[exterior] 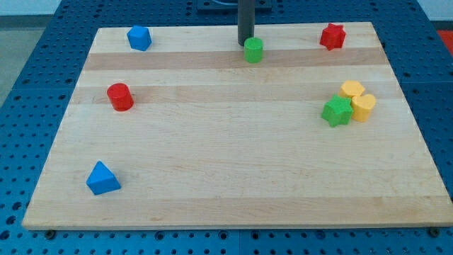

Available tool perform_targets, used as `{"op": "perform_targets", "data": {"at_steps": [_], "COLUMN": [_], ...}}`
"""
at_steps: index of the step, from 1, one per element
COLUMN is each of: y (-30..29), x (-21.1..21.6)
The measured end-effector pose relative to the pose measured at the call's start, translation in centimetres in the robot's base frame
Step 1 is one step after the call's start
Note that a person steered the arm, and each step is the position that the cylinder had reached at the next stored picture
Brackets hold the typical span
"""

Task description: Push the green circle towards the group of blocks

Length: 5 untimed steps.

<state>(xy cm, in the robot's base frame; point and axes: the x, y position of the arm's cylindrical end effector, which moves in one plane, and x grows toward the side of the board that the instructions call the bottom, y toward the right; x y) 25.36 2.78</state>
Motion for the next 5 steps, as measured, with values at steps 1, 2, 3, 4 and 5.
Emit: {"op": "perform_targets", "data": {"at_steps": [1,2,3,4,5], "y": [0.6,0.6,0.4,0.4,0.5], "x": [2.3,4.5,6.8,9.1,10.8]}}
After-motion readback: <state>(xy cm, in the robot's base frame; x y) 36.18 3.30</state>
